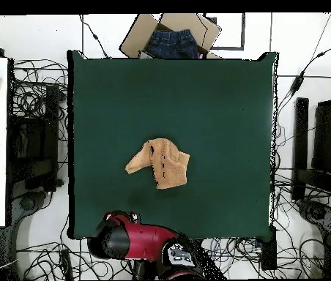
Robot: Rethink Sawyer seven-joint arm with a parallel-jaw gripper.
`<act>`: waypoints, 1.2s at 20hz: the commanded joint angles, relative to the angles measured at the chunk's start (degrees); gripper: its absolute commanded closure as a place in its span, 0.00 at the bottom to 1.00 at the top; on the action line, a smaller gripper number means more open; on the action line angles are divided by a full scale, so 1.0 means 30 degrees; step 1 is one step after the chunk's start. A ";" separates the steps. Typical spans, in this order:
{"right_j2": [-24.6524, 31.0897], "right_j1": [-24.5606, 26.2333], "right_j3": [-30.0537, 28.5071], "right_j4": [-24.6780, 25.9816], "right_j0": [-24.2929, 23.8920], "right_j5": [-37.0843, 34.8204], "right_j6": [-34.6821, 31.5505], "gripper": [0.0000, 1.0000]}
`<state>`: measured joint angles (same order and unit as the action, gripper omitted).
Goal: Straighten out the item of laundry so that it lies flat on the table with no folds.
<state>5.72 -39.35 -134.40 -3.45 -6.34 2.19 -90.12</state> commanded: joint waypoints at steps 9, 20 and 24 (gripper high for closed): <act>-0.0509 0.1943 0.5115 -0.1432 0.0581 -0.3099 -0.3058 0.00; -0.0307 0.3356 0.6656 -0.0976 0.0397 -0.2667 -0.3077 0.00; -0.0560 0.3747 0.6956 -0.1010 0.0667 -0.2194 -0.3372 0.00</act>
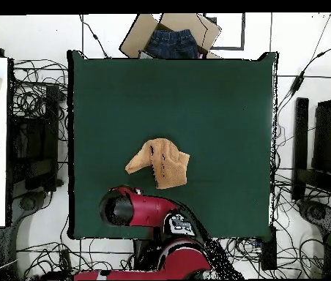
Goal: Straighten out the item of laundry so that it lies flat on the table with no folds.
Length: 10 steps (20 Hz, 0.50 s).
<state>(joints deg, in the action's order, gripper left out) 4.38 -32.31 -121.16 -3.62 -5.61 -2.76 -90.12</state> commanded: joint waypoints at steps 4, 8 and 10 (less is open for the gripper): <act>-0.0231 0.1827 0.2898 -0.1149 0.0666 -0.0349 -0.3676 0.00; -0.0127 0.2486 0.3284 -0.1195 0.0577 0.0009 -0.3808 0.00; -0.0216 0.2617 0.3363 -0.1250 0.0687 0.0111 -0.3925 0.00</act>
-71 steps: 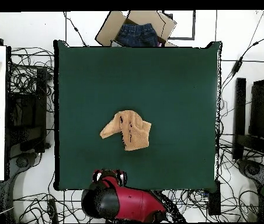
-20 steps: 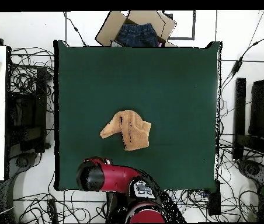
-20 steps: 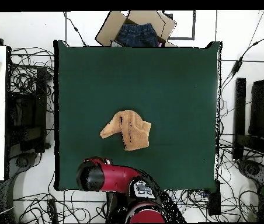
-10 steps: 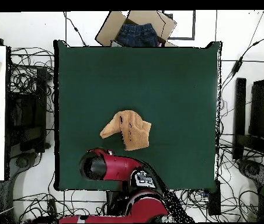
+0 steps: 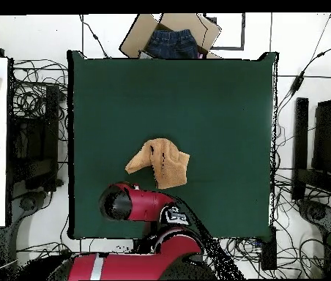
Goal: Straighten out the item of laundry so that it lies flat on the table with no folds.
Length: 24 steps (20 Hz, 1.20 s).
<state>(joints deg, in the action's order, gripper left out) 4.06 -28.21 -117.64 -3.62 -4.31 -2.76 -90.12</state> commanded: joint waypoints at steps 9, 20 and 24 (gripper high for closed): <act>-0.0294 0.1887 0.2902 -0.1751 0.0668 0.0003 -0.4212 0.00; -0.0636 0.2214 0.4121 -0.2451 0.0705 -0.1628 -0.3924 0.00; -0.0789 0.2137 0.4300 -0.2553 0.0805 -0.1972 -0.3945 0.00</act>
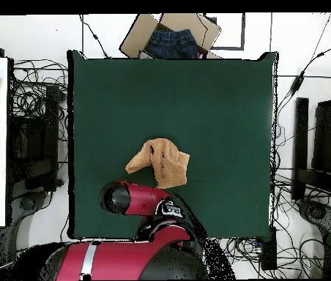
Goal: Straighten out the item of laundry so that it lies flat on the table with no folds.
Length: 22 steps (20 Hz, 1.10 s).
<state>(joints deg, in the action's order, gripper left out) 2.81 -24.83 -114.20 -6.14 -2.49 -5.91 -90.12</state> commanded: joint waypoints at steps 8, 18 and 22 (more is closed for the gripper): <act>-0.0568 0.0691 0.3844 -0.1968 0.0265 -0.3004 -0.3870 0.00; -0.1312 -0.3124 0.2605 -0.1481 0.0616 -0.7399 -0.4342 0.00; -0.1709 -0.4749 0.1926 -0.1403 0.0909 -0.8716 -0.4686 0.00</act>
<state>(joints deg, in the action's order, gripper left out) -0.09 -31.34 -109.69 -7.55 -1.57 -23.65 -90.12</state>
